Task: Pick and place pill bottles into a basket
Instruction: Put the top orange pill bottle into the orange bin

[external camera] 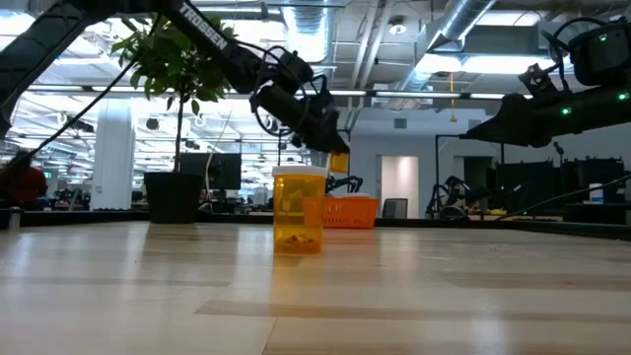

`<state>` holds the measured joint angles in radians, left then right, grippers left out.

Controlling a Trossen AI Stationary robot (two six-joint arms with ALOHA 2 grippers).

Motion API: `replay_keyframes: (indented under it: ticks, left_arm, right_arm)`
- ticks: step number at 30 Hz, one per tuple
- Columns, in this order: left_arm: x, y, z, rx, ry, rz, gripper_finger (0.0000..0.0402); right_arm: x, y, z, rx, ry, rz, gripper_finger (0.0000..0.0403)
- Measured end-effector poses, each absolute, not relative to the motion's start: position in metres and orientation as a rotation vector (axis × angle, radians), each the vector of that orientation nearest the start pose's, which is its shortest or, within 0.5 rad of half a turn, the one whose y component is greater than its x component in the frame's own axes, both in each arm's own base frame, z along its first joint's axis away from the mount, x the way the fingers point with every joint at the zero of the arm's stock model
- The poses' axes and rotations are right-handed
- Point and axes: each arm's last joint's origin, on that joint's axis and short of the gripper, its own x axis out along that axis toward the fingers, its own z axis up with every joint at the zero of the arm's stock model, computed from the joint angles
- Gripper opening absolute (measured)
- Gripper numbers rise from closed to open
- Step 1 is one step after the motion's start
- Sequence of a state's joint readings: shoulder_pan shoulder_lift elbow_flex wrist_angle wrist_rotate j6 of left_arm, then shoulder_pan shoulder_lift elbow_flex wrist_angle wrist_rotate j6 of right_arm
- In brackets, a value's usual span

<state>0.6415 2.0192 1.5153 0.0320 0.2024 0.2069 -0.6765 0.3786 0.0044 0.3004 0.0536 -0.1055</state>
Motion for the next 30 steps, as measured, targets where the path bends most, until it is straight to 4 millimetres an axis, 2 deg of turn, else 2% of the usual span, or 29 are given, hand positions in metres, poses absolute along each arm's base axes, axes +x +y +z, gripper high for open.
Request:
replay_keyframes:
  ticks: [4, 15, 23, 30]
  left_arm:
    - [0.372, 0.270, 0.221, 0.003, 0.517, 0.377, 0.0187]
    - [0.371, 0.266, 0.215, -0.017, 0.582, 0.353, 0.0187]
    - [0.379, 0.266, 0.198, -0.011, 0.595, 0.360, 0.0187]
    - [0.381, 0.266, 0.200, -0.002, 0.570, 0.371, 0.0187]
  right_arm:
    - [0.093, -0.077, 0.160, -0.078, 0.110, -0.725, 0.0249]
    - [0.093, -0.077, 0.160, -0.077, 0.110, -0.725, 0.0249]
    - [0.093, -0.077, 0.160, -0.077, 0.112, -0.723, 0.0249]
    - [0.093, -0.077, 0.159, -0.073, 0.120, -0.722, 0.0249]
